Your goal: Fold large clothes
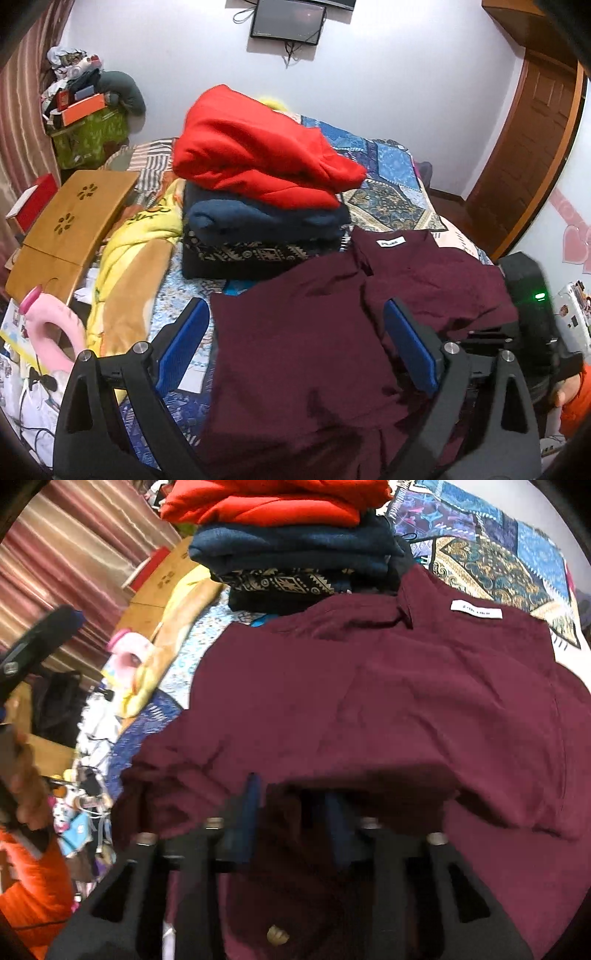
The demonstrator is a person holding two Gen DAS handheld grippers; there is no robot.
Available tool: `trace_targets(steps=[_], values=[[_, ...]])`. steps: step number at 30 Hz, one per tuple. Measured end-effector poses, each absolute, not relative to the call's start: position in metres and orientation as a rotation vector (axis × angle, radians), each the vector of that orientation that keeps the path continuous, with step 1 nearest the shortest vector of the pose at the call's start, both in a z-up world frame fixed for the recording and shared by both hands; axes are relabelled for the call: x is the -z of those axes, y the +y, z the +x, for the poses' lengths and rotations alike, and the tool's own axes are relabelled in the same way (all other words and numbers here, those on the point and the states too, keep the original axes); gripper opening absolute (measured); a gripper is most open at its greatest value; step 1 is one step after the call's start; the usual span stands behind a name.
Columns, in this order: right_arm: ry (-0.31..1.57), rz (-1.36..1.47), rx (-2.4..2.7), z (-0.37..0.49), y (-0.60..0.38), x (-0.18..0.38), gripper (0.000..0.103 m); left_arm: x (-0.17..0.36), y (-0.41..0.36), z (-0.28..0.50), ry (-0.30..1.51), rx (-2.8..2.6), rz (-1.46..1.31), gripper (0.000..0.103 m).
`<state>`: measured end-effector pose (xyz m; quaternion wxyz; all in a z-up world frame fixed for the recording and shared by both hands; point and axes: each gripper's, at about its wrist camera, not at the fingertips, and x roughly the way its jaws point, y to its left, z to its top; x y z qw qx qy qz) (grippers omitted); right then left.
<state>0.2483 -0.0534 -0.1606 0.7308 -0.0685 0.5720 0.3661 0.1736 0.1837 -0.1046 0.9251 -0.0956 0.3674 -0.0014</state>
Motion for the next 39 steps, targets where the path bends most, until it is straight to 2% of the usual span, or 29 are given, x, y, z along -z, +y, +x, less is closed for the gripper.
trace_targets(steps=[7, 14, 20, 29, 32, 35, 37, 38, 39], values=[[1.027, -0.118, -0.746, 0.235, -0.102, 0.105, 0.046, 0.099, 0.142, 0.19, 0.758, 0.07, -0.113, 0.096], [0.785, -0.1, -0.495, 0.224, -0.198, 0.066, 0.051, 0.092, 0.076, 0.212, 0.752, 0.165, 0.018, 0.096], [0.775, -0.025, -0.291, 0.225, -0.268, 0.07, 0.052, 0.106, 0.008, 0.236, 0.794, 0.277, 0.122, 0.096], [0.885, 0.096, -0.166, 0.227, -0.319, 0.108, 0.052, 0.155, -0.079, 0.266, 0.922, 0.415, 0.256, 0.095], [0.904, 0.134, -0.151, 0.225, -0.327, 0.117, 0.052, 0.174, -0.091, 0.27, 0.953, 0.404, 0.322, 0.08], [0.92, 0.157, -0.136, 0.223, -0.331, 0.128, 0.052, 0.182, -0.08, 0.274, 0.965, 0.397, 0.275, 0.075], [0.938, 0.169, -0.138, 0.22, -0.333, 0.135, 0.052, 0.18, -0.069, 0.277, 0.964, 0.379, 0.238, 0.063], [0.952, 0.172, -0.143, 0.221, -0.332, 0.139, 0.052, 0.18, -0.066, 0.279, 0.966, 0.373, 0.223, 0.053], [0.963, 0.171, -0.146, 0.221, -0.332, 0.143, 0.052, 0.18, -0.058, 0.282, 0.974, 0.351, 0.211, 0.037]])
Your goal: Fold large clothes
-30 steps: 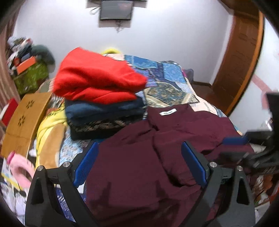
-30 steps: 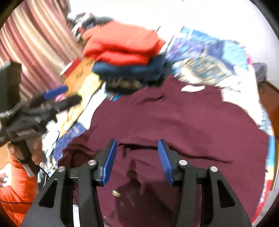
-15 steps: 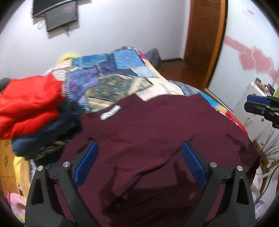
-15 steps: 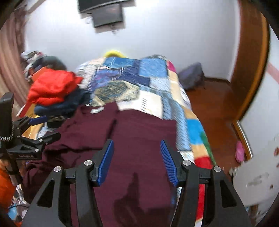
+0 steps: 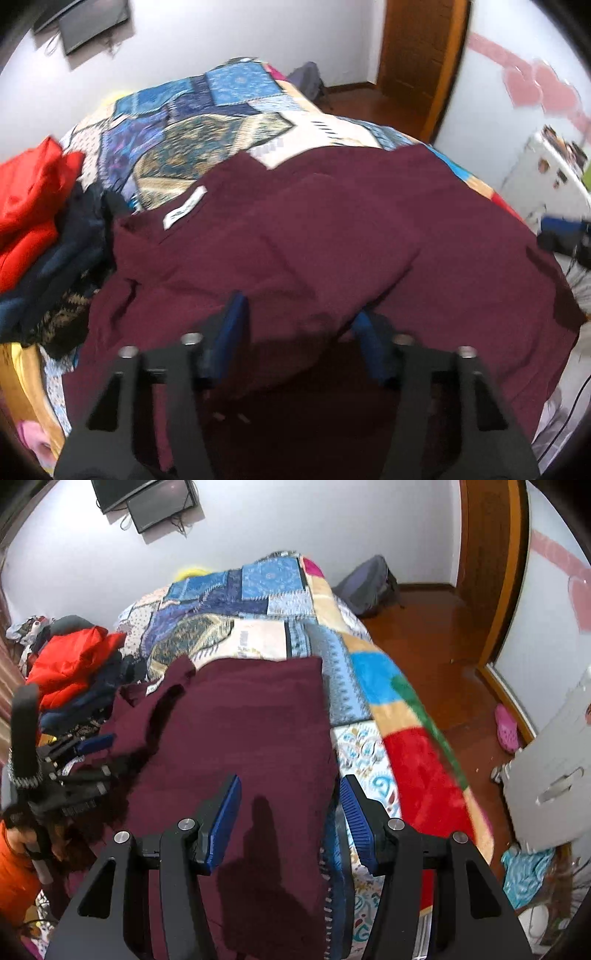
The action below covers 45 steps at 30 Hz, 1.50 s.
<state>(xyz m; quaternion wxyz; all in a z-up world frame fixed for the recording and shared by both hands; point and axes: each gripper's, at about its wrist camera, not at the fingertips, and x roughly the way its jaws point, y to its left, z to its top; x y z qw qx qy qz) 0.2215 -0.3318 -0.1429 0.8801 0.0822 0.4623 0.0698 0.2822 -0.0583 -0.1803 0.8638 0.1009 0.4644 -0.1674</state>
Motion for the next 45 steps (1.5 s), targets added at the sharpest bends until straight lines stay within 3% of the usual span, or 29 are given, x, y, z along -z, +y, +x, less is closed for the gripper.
trace_targets(steps=[1, 3, 6, 14, 21, 31, 36, 45], values=[[0.971, 0.171, -0.146, 0.222, -0.332, 0.146, 0.052, 0.182, -0.053, 0.285, 0.99, 0.343, 0.202, 0.031], [0.977, 0.17, -0.146, 0.223, -0.33, 0.147, 0.052, 0.184, -0.04, 0.291, 1.021, 0.354, 0.155, 0.009], [0.966, 0.173, -0.155, 0.224, -0.328, 0.144, 0.052, 0.174, -0.018, 0.29, 1.003, 0.327, 0.106, 0.005], [0.936, 0.178, -0.151, 0.232, -0.321, 0.134, 0.052, 0.095, 0.067, 0.25, 0.783, 0.181, -0.023, 0.004], [0.952, 0.216, -0.169, 0.237, -0.308, 0.138, 0.052, 0.075, 0.143, 0.218, 0.727, 0.025, -0.098, 0.004], [0.979, 0.176, -0.188, 0.235, -0.287, 0.142, 0.052, 0.151, 0.206, 0.195, 0.918, -0.039, -0.288, 0.005], [0.989, 0.157, -0.192, 0.232, -0.284, 0.143, 0.052, 0.194, 0.215, 0.19, 1.054, -0.038, -0.323, 0.012], [0.998, 0.2, -0.182, 0.233, -0.286, 0.146, 0.052, 0.211, 0.219, 0.172, 1.107, -0.023, -0.342, 0.018]])
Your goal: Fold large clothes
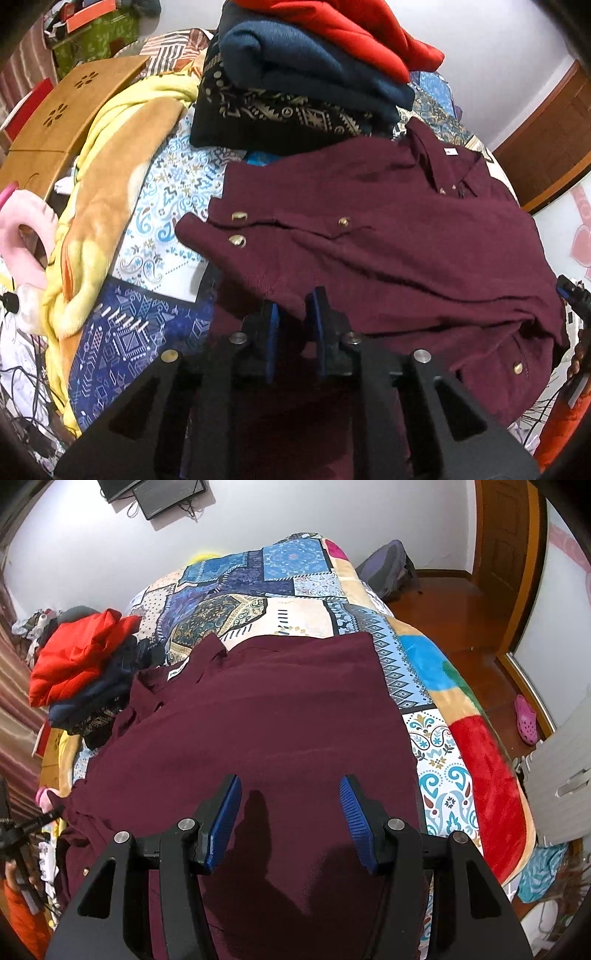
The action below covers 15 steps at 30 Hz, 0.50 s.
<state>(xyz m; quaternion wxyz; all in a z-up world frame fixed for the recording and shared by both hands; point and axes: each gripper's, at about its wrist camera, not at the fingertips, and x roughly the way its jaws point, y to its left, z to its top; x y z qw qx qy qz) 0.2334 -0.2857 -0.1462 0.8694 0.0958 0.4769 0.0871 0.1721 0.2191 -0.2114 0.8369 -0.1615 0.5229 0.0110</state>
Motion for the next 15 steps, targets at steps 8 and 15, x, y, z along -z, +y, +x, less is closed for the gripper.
trace_targets(steps=[8, 15], values=[[1.0, 0.185, -0.178, 0.236, -0.283, 0.146, 0.052, 0.199, 0.238, 0.144, 1.061, -0.207, -0.26, 0.062], [0.968, 0.178, -0.183, 0.247, -0.286, 0.132, 0.052, 0.169, 0.271, 0.158, 0.977, -0.241, -0.314, 0.063]])
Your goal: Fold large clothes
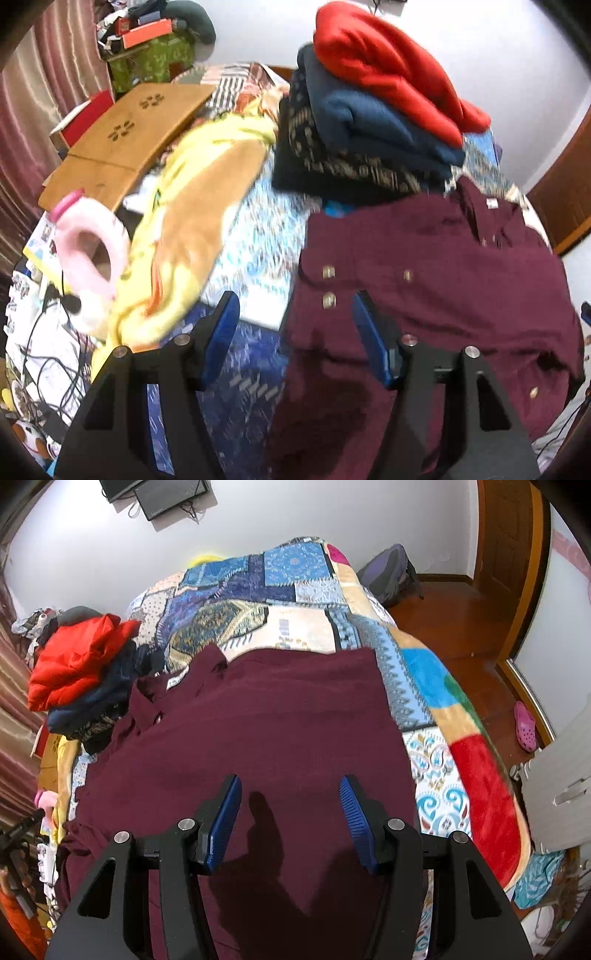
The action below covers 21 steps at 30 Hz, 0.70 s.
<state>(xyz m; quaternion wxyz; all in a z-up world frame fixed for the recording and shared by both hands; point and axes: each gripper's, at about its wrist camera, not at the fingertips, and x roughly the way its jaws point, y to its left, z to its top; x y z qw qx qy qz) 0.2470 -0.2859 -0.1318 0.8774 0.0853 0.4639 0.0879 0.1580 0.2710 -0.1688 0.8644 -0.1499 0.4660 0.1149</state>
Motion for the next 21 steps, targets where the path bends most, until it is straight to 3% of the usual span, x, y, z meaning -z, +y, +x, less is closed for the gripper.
trace_targets(steps=[8, 21], values=[[0.946, 0.147, -0.142, 0.274, -0.303, 0.121, 0.052, 0.175, 0.276, 0.212, 1.002, -0.152, -0.332, 0.067], [1.186, 0.338, -0.205, 0.337, -0.342, 0.179, 0.052, 0.291, 0.316, 0.276, 1.214, -0.008, -0.736, 0.067]])
